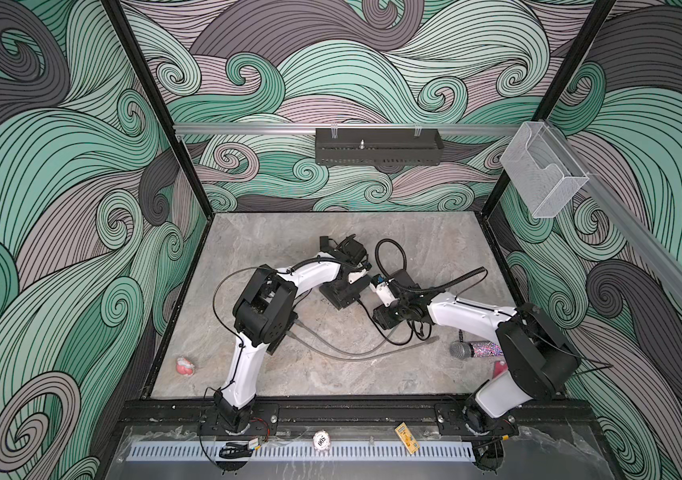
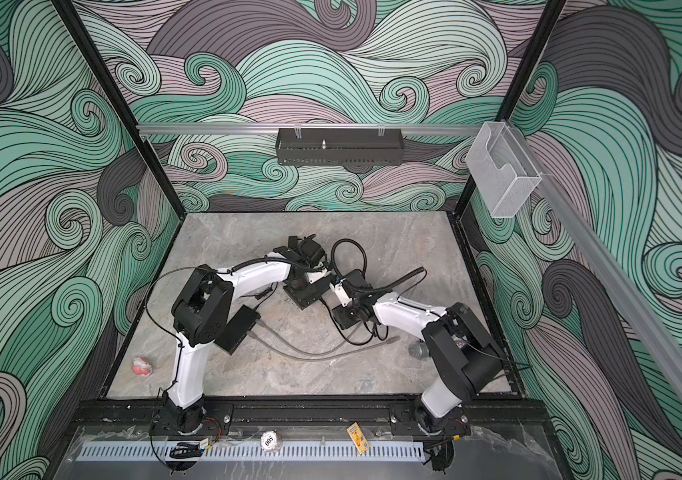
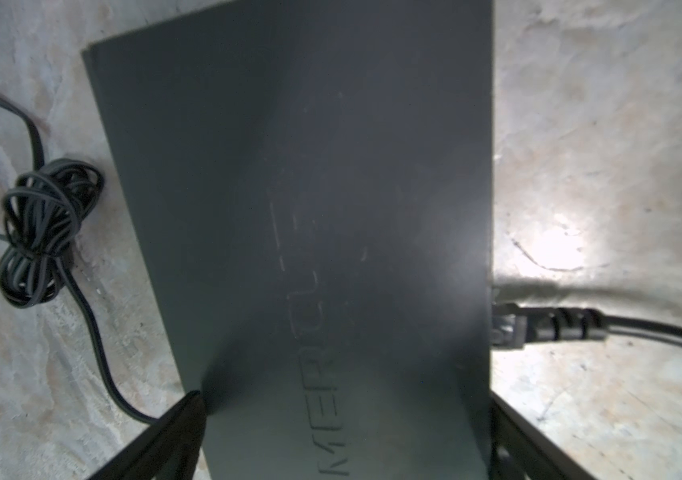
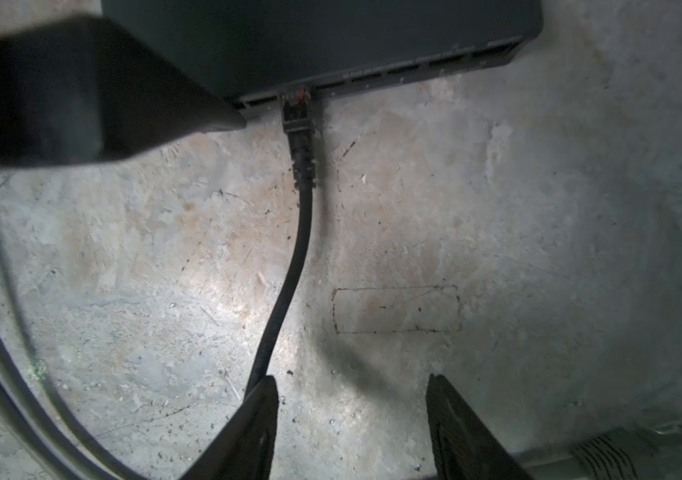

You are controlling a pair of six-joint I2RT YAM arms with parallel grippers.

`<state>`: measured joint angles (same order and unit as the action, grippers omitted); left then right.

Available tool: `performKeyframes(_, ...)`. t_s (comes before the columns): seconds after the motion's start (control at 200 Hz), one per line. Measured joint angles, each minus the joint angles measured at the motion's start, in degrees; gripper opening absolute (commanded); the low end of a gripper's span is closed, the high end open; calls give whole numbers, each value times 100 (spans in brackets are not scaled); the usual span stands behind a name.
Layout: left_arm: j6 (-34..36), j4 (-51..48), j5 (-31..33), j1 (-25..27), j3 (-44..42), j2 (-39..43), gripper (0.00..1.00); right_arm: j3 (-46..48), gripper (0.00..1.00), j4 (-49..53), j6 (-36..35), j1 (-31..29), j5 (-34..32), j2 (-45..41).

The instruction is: Insert the plug into the switch port

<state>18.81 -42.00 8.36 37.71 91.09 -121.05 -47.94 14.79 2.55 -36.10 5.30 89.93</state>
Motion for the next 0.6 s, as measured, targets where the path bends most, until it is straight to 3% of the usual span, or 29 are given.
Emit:
performKeyframes(0.21, 0, 0, 0, 0, 0, 0, 99, 55, 52, -83, 13, -2, 101, -330)
performKeyframes(0.43, -4, -44, 0, 0, 46, -24, 99, 28, 48, 61, -120, -103, 525, -39)
performKeyframes(0.5, -7, -57, 0, 0, 55, -28, 99, 22, 40, 142, -164, -136, 588, 96)
performKeyframes(0.545, -7, -61, 0, 0, 59, -35, 99, 7, 26, 199, -153, -144, 612, 179)
performKeyframes(0.6, -9, -66, 0, 0, 63, -35, 99, -2, 16, 234, -192, -146, 627, 247)
